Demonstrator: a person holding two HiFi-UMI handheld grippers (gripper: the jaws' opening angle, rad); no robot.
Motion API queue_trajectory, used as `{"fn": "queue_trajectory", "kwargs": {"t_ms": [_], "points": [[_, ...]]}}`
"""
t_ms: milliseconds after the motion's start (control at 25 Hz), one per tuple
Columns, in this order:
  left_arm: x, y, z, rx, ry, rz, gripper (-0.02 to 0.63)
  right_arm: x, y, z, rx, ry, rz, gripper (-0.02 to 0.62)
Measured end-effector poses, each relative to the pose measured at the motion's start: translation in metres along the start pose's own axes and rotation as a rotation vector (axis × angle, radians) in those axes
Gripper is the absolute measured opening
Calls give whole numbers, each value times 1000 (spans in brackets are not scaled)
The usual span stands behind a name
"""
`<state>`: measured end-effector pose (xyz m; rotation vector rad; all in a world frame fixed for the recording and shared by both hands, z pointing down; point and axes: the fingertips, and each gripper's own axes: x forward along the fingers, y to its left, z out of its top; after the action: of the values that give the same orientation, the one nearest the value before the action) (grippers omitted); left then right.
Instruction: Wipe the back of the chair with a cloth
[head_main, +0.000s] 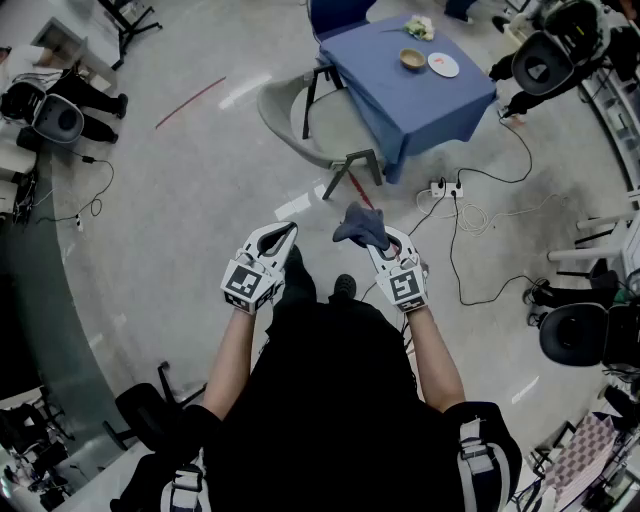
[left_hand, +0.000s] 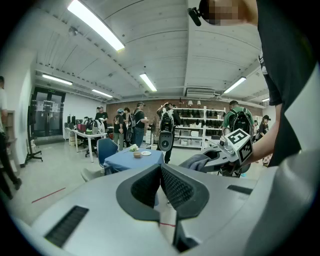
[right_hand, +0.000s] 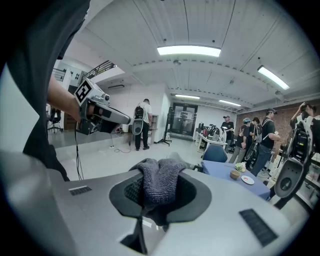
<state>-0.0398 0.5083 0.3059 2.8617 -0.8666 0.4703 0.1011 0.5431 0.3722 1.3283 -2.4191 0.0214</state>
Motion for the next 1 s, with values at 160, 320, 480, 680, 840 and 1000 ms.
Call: {"fn": "queue_trajectory", "kwargs": {"t_ms": [160, 320, 480, 680, 840, 1000], "points": [[3, -4, -9, 8, 6, -11, 23, -1, -3, -3, 6, -1, 5, 89], [1, -5, -9, 13, 5, -3, 23, -2, -2, -6, 21, 7, 14, 89], [0, -3, -11, 11, 8, 4, 23, -2, -3, -2, 24, 8, 17, 89], [-5, 5, -9, 3, -3, 18, 23, 4, -2, 0, 19, 16, 35, 91], [-6, 17, -16, -15, 5, 29, 23, 13, -1, 4, 14, 23, 39, 91], [-3, 38, -18, -37, -3, 37, 23, 29, -3, 10, -21, 35, 38, 91]]}}
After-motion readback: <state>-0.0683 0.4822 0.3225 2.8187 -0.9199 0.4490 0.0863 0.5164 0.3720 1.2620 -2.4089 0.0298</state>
